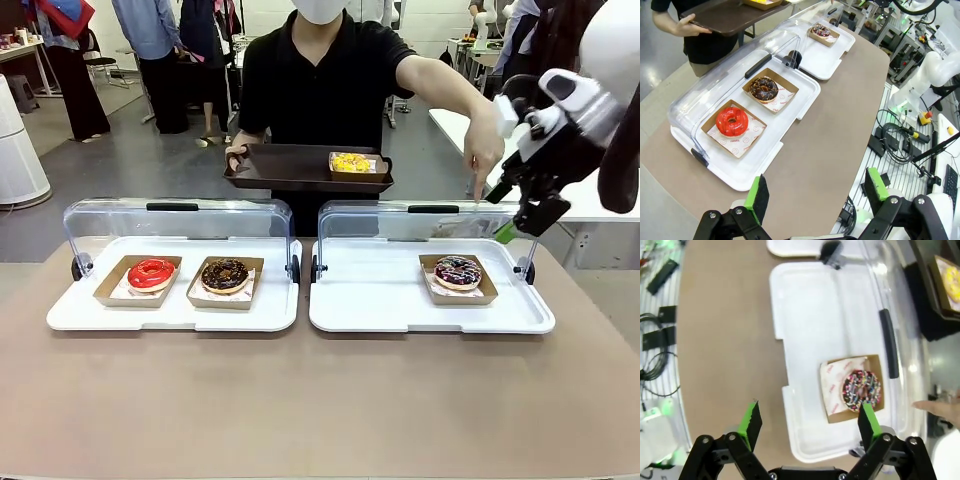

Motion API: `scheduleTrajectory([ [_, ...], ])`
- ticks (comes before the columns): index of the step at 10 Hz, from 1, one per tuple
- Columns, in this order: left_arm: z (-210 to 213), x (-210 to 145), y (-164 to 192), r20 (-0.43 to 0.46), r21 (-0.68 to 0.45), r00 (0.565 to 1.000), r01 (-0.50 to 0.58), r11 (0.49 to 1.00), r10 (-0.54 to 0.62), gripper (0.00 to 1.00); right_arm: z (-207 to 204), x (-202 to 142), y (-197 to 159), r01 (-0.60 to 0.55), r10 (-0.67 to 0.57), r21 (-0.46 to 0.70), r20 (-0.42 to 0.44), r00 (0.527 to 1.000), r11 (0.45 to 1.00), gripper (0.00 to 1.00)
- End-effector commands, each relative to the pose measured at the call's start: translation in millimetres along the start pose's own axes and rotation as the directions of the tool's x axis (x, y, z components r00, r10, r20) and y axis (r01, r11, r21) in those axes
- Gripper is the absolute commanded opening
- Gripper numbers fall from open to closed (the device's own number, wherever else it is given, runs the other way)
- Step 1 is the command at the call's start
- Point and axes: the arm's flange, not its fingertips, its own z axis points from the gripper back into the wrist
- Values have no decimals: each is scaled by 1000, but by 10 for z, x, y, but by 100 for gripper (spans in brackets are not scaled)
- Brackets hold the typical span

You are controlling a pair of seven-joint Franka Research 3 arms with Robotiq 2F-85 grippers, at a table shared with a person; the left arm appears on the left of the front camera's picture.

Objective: Provide the desired donut to the person.
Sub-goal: Pick up and lift the Paper togo box containing the Donut pointed at by the person.

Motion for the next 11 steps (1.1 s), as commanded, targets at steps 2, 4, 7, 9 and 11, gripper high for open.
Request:
scheduleTrajectory([
  [2, 9, -6, -9, 6, -2, 1000, 5, 1000, -5, 100, -258, -47, -2, 37, -33, 35, -98, 995, 999, 100],
  [4, 9, -6, -9, 6, -2, 1000, 5, 1000, -5, 100, -228, -19, -19, 17, -17, 4, -71, 997, 1000, 100],
  [7, 9, -6, -9, 6, -2, 1000, 5, 1000, -5, 100, -228, -19, -19, 17, -17, 4, -71, 997, 1000, 100],
  [9, 9, -6, -9, 6, -2, 1000, 5, 1000, -5, 100, -228, -19, -19, 17, -17, 4, -71, 997, 1000, 100],
  [11, 9, -6, -9, 6, -2, 1000, 5, 1000, -5, 100, -210, -25, -26, 7, -6, 19, -50, 999, 1000, 100],
])
